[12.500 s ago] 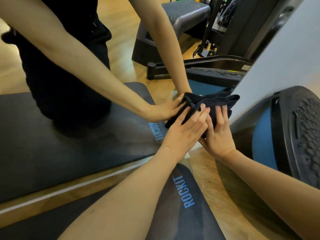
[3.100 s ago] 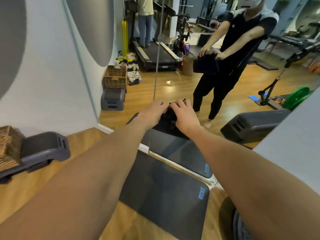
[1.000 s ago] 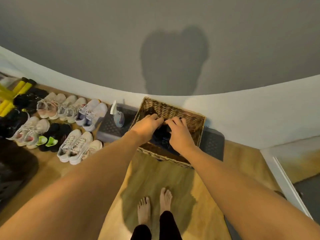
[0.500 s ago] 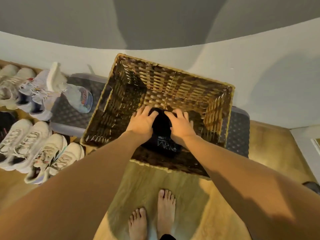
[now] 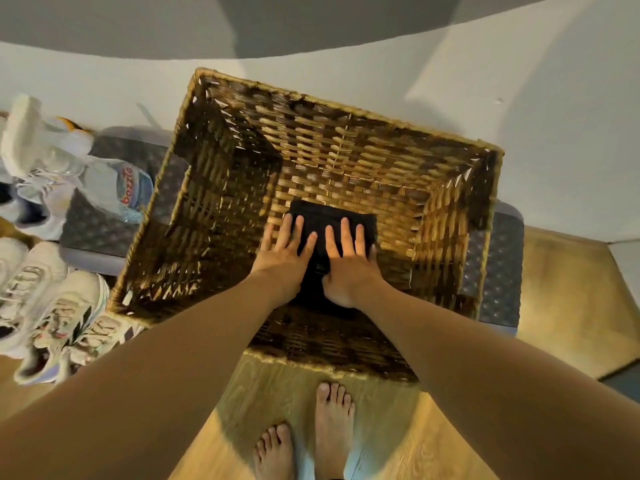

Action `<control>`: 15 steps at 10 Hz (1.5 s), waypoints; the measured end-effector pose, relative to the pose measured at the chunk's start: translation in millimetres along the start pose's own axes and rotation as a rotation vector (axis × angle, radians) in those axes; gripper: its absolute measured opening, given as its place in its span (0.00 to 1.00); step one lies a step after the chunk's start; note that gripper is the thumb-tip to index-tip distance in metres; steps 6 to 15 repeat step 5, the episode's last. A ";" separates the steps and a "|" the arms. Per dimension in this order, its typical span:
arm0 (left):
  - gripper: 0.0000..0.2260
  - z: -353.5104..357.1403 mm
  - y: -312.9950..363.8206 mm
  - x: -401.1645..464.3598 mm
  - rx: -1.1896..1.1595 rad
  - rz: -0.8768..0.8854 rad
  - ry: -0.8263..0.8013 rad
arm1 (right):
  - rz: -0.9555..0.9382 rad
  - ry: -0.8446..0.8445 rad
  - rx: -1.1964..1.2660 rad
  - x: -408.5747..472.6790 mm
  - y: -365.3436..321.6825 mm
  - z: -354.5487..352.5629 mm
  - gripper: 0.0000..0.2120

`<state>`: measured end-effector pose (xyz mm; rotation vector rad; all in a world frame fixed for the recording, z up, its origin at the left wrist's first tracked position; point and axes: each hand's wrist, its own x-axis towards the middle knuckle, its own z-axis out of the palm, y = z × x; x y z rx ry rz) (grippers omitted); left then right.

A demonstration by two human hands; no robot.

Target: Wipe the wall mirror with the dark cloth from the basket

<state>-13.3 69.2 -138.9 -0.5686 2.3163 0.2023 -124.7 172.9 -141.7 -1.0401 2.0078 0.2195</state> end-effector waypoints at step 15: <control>0.17 -141.0 -23.4 -55.9 -0.252 0.018 0.012 | -0.042 0.109 0.057 -57.4 -9.8 -132.7 0.18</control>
